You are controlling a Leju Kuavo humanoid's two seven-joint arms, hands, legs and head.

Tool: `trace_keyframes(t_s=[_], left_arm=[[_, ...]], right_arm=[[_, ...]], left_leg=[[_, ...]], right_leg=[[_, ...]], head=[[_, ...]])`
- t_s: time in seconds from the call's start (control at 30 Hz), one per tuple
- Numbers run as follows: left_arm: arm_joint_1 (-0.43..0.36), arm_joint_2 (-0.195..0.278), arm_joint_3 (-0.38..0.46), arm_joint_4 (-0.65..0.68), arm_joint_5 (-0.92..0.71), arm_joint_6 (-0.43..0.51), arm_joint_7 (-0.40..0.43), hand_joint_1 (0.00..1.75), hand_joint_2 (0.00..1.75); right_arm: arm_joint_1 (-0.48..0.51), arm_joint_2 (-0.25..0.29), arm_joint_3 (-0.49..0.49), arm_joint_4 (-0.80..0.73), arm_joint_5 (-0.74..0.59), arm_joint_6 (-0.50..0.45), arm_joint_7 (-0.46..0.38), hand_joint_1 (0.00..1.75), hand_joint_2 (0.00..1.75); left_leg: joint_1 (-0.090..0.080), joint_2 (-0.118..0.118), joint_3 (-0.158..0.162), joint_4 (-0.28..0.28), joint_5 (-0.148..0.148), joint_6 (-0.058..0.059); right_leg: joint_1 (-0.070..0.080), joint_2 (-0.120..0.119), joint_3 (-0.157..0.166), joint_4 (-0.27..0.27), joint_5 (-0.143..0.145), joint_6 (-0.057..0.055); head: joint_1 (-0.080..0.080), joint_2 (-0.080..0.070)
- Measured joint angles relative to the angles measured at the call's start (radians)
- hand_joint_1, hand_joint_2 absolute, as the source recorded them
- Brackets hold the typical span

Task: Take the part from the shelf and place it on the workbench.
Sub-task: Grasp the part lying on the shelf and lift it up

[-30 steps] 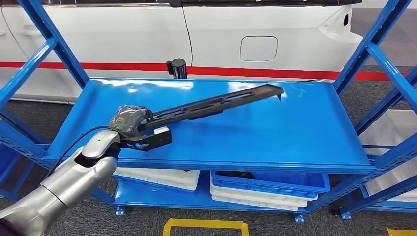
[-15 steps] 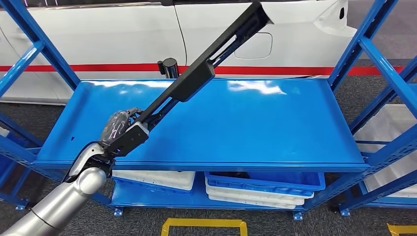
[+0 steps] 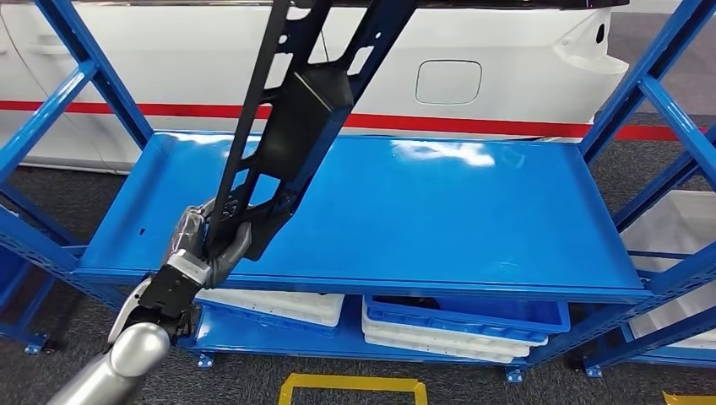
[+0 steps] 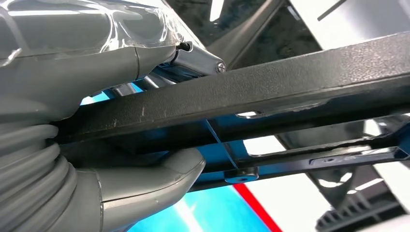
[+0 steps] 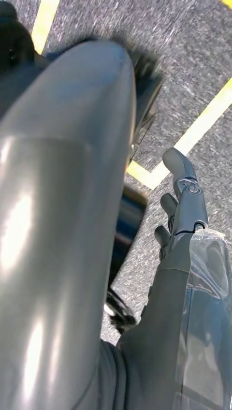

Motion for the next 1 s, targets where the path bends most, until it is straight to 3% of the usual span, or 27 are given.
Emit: trace_keyframes(t_s=[0.07, 0.1, 0.23, 0.3, 0.37, 0.4, 0.43, 0.5, 0.57, 0.63, 0.77, 0.83, 0.9, 0.93, 0.97, 1.0], left_arm=[[0.020, 0.000, 0.008, -0.026, 0.007, -0.001, -0.022, 1.75, 1.75], [0.031, 0.000, 0.012, -0.035, 0.010, -0.003, -0.034, 1.75, 1.75], [0.085, -0.003, 0.017, -0.068, 0.011, -0.017, -0.076, 1.75, 1.75], [0.111, -0.005, 0.017, -0.083, 0.006, -0.024, -0.096, 1.75, 1.75], [0.141, -0.009, 0.014, -0.095, -0.001, -0.030, -0.116, 1.75, 1.75], [0.158, -0.012, 0.011, -0.101, -0.005, -0.034, -0.124, 1.75, 1.75], [0.175, -0.016, 0.008, -0.107, -0.010, -0.038, -0.131, 1.75, 1.75], [0.197, -0.022, 0.002, -0.117, -0.015, -0.042, -0.138, 1.75, 1.75], [0.205, -0.026, -0.003, -0.127, -0.017, -0.043, -0.142, 1.75, 1.75], [0.211, -0.032, -0.006, -0.135, -0.018, -0.044, -0.146, 1.75, 1.75], [0.233, -0.042, -0.010, -0.150, -0.023, -0.046, -0.161, 1.75, 1.75], [0.248, -0.053, -0.012, -0.161, -0.023, -0.047, -0.176, 1.75, 1.75], [0.264, -0.062, -0.016, -0.169, -0.027, -0.048, -0.189, 1.75, 1.75], [0.273, -0.066, -0.018, -0.173, -0.031, -0.047, -0.194, 1.75, 1.75], [0.282, -0.068, -0.020, -0.176, -0.036, -0.045, -0.199, 1.75, 1.75], [0.288, -0.072, -0.024, -0.179, -0.041, -0.044, -0.203, 1.75, 1.75]], right_arm=[[-0.002, -0.002, 0.000, 0.000, -0.002, 0.000, -0.002, 0.00, 0.00], [-0.002, -0.003, 0.000, 0.000, -0.003, 0.000, -0.002, 0.00, 0.00], [-0.001, -0.005, 0.000, 0.000, -0.009, 0.000, -0.003, 0.00, 0.00], [-0.002, -0.006, -0.001, 0.000, -0.013, 0.000, -0.003, 0.00, 0.00], [-0.002, -0.006, -0.002, 0.000, -0.016, 0.000, -0.003, 0.00, 0.00], [-0.001, -0.007, -0.002, 0.000, -0.018, 0.000, -0.003, 0.00, 0.00], [-0.001, -0.007, -0.003, 0.000, -0.019, 0.000, -0.003, 0.00, 0.00], [0.000, -0.007, -0.005, 0.000, -0.023, 0.000, -0.002, 0.00, 0.00], [-0.001, -0.007, -0.007, 0.000, -0.024, 0.000, -0.002, 0.00, 0.00], [-0.002, -0.008, -0.008, 0.000, -0.025, 0.000, -0.002, 0.00, 0.00], [-0.002, -0.009, -0.008, 0.000, -0.028, 0.000, -0.001, 0.00, 0.00], [-0.002, -0.010, -0.009, 0.000, -0.030, 0.000, -0.001, 0.00, 0.00], [-0.001, -0.010, -0.009, 0.000, -0.034, 0.000, -0.002, 0.00, 0.00], [0.000, -0.010, -0.009, 0.000, -0.035, 0.000, -0.003, 0.00, 0.00], [0.000, -0.010, -0.009, 0.000, -0.036, 0.000, -0.004, 0.00, 0.00], [0.001, -0.010, -0.009, 0.000, -0.036, 0.000, -0.005, 0.00, 0.00]], left_leg=[[-0.003, -0.001, 0.001, 0.003, -0.005, -0.007], [-0.005, -0.001, 0.001, 0.004, -0.006, -0.011], [-0.002, 0.001, -0.005, 0.016, -0.020, -0.027], [0.001, 0.002, -0.042, 0.101, -0.070, -0.036], [0.003, 0.003, -0.110, 0.252, -0.137, -0.044], [0.003, 0.003, -0.137, 0.309, -0.154, -0.045], [0.004, 0.003, -0.148, 0.331, -0.153, -0.046], [0.005, 0.003, -0.111, 0.244, -0.101, -0.043], [0.003, 0.003, -0.038, 0.091, -0.037, -0.037], [-0.001, 0.003, -0.003, 0.015, -0.015, -0.029], [-0.005, 0.004, 0.001, 0.007, -0.012, -0.006], [-0.002, 0.005, 0.005, 0.004, -0.008, 0.004], [-0.005, 0.006, 0.005, 0.004, -0.008, 0.007], [-0.006, 0.006, 0.004, 0.004, -0.008, 0.008], [-0.007, 0.006, 0.005, 0.004, -0.008, 0.009], [-0.008, 0.005, 0.005, 0.005, -0.009, 0.009]], right_leg=[[0.002, 0.000, 0.063, -0.127, 0.045, -0.005], [0.003, 0.001, 0.073, -0.149, 0.047, -0.009], [0.005, 0.003, 0.074, -0.155, 0.048, -0.026], [0.002, 0.002, 0.075, -0.158, 0.050, -0.034], [0.003, 0.002, 0.075, -0.158, 0.050, -0.037], [0.003, 0.002, 0.075, -0.157, 0.050, -0.037], [0.003, 0.002, 0.075, -0.157, 0.049, -0.037], [0.003, 0.003, 0.078, -0.157, 0.049, -0.036], [0.004, 0.004, 0.080, -0.157, 0.047, -0.033], [0.007, 0.003, 0.080, -0.157, 0.046, -0.025], [0.004, 0.002, 0.076, -0.143, 0.033, -0.005], [0.002, 0.001, 0.045, -0.066, -0.017, 0.003], [0.002, 0.001, -0.021, 0.079, -0.086, 0.006], [0.002, 0.000, -0.049, 0.139, -0.106, 0.007], [0.003, 0.000, -0.064, 0.171, -0.110, 0.007], [0.003, 0.000, -0.055, 0.153, -0.091, 0.005]], head=[[0.000, 0.000], [0.000, 0.000], [-0.002, 0.000], [-0.003, 0.000], [-0.005, 0.000], [-0.005, 0.000], [-0.005, 0.000], [-0.005, 0.000], [-0.005, 0.000], [-0.005, 0.000], [-0.004, 0.000], [-0.002, 0.000], [0.001, 0.000], [0.001, 0.000], [0.001, 0.000], [0.001, 0.000]])
